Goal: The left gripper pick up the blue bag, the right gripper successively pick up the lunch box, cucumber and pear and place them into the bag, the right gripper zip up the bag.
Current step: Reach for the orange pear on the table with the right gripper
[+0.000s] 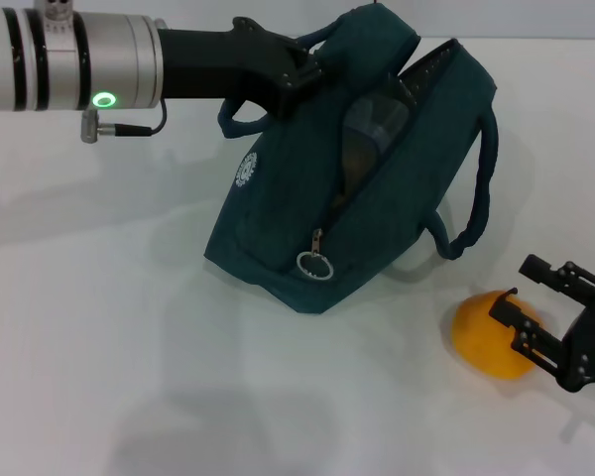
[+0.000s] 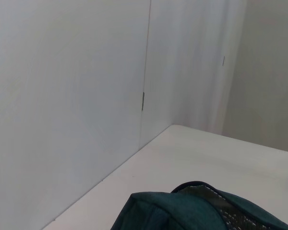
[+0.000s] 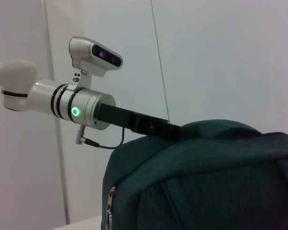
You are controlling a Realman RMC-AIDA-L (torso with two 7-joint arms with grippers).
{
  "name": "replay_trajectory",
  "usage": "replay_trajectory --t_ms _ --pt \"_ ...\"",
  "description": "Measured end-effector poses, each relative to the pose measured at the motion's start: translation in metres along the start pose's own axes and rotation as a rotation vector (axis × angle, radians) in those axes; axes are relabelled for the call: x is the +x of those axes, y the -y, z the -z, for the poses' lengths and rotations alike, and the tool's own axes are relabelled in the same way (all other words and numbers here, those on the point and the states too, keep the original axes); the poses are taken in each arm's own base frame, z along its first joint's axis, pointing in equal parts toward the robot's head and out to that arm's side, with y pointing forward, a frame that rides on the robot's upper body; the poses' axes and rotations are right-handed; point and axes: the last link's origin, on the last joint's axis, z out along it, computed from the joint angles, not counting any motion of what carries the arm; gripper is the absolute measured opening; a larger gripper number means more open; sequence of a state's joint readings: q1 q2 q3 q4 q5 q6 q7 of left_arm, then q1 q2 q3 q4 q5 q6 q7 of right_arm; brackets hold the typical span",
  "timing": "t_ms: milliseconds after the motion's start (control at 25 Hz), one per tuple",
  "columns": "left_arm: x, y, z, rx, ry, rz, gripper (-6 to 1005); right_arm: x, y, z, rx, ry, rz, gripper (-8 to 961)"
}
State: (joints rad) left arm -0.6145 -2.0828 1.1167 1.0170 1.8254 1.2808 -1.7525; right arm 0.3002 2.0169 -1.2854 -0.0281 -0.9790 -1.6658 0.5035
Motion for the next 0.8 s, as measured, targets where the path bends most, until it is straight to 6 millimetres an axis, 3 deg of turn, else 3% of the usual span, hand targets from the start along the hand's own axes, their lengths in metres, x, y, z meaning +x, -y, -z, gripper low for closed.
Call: replay_trajectory --t_ms 480,800 --pt "0.001 0.0 -0.001 -0.001 -0.002 -0.007 49 0.003 0.003 -0.011 -0.024 -0.035 0.006 425" --pt "0.002 0.002 -0.001 0.01 -0.004 -0.009 49 0.003 0.003 -0.012 -0.023 -0.036 0.014 335"
